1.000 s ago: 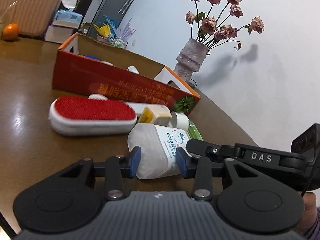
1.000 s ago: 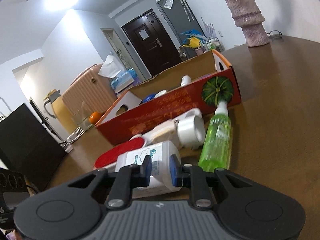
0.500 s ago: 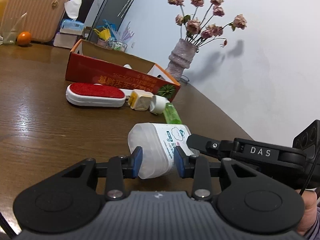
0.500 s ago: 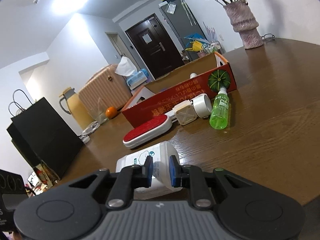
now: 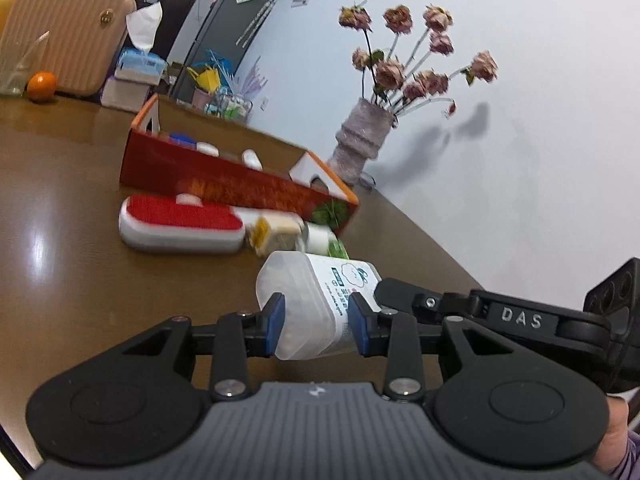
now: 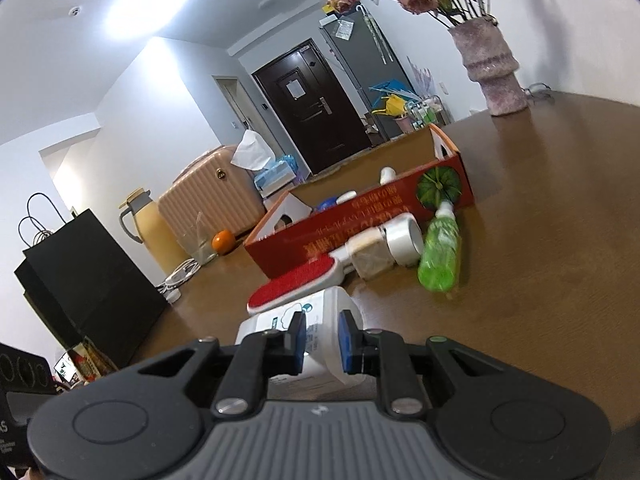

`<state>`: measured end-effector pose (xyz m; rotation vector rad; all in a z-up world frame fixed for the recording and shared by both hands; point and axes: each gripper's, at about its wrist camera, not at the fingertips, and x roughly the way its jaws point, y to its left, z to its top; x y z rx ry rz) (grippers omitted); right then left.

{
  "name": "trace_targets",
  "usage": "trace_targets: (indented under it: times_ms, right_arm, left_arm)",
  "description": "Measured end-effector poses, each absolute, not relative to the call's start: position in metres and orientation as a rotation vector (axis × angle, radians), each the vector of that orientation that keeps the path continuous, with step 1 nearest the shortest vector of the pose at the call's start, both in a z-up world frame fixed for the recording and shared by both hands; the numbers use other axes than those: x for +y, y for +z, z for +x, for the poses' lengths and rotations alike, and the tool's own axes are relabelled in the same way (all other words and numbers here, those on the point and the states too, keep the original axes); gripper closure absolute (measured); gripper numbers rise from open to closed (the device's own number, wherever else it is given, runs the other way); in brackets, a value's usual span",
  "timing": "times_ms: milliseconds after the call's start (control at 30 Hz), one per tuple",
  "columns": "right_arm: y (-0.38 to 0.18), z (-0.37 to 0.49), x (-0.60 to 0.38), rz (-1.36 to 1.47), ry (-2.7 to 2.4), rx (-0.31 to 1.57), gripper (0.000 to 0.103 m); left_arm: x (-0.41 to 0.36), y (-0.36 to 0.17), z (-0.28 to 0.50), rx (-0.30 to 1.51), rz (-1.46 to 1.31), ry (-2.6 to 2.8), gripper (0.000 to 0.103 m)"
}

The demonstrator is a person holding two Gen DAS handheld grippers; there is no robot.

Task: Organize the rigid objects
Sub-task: 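Carry the white plastic bottle over the box with both tools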

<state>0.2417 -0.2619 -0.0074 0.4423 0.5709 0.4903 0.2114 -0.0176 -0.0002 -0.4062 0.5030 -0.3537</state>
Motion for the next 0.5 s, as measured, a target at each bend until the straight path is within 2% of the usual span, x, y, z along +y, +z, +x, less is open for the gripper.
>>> trace_targets:
  times_ms: [333,500]
  right_arm:
    - [0.036,0.342,-0.248,0.421,0.535,0.480,0.086]
    - [0.046,0.404,-0.236,0.400,0.534,0.452,0.086]
  left_arm:
    - [0.003,0.050,0.324,0.413,-0.405,-0.350,0.069]
    - [0.010,0.060,0.394,0.440,-0.393,-0.330,0.069]
